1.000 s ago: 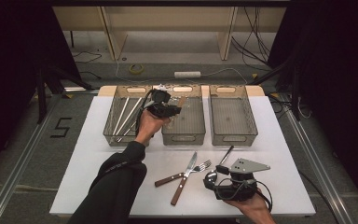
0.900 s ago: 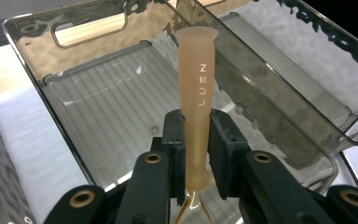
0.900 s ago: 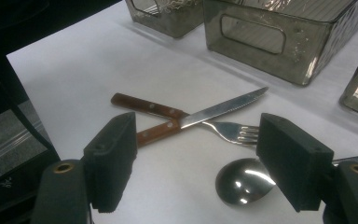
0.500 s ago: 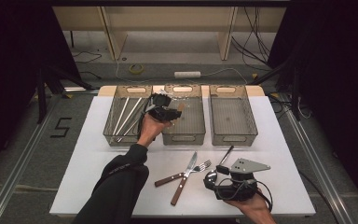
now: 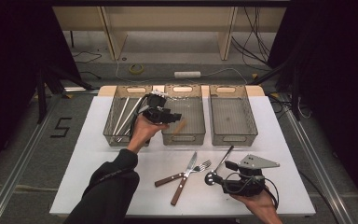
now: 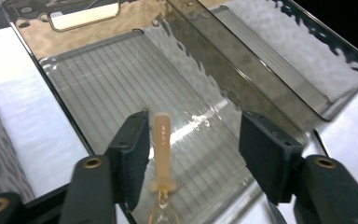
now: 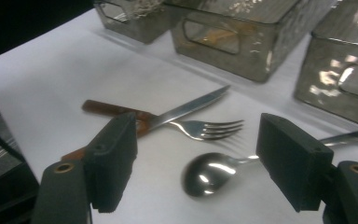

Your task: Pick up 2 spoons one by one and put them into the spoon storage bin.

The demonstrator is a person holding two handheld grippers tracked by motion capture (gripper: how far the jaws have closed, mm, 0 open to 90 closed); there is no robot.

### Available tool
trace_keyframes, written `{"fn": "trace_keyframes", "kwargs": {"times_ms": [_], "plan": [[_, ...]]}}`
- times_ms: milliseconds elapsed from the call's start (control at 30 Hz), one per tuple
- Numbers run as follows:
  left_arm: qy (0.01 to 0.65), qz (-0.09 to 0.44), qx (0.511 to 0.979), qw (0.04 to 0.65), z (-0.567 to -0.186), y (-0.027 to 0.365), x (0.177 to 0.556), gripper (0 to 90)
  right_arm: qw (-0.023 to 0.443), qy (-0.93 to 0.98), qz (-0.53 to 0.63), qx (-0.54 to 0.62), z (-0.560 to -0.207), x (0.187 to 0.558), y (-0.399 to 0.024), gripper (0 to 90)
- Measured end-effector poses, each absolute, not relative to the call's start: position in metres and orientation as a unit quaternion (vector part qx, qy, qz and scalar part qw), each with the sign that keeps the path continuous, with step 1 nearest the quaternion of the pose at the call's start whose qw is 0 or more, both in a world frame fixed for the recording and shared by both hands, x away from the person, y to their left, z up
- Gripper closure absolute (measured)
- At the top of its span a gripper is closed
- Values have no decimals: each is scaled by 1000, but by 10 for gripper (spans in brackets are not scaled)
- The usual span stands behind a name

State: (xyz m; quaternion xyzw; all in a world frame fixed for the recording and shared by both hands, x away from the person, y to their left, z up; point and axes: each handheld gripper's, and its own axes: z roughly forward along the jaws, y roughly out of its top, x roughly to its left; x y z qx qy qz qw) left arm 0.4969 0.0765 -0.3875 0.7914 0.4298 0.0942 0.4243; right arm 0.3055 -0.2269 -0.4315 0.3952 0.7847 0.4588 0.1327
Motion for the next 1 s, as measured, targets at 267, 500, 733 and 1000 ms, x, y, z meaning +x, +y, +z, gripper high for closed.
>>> {"fn": "trace_keyframes", "kwargs": {"times_ms": [267,500,733,1000], "plan": [[418,101,786,444,-382,94,464,354,147,763,424,466,-435,315,-237,314],[417,109,779,455,-386,113,433,321,143,755,404,496,-438,321,-235,329],[424,116,774,456,-399,132,410,290,146,743,380,532,-440,331,-231,342],[423,123,771,459,-408,151,386,275,118,729,368,565,-449,343,-228,375]]}}
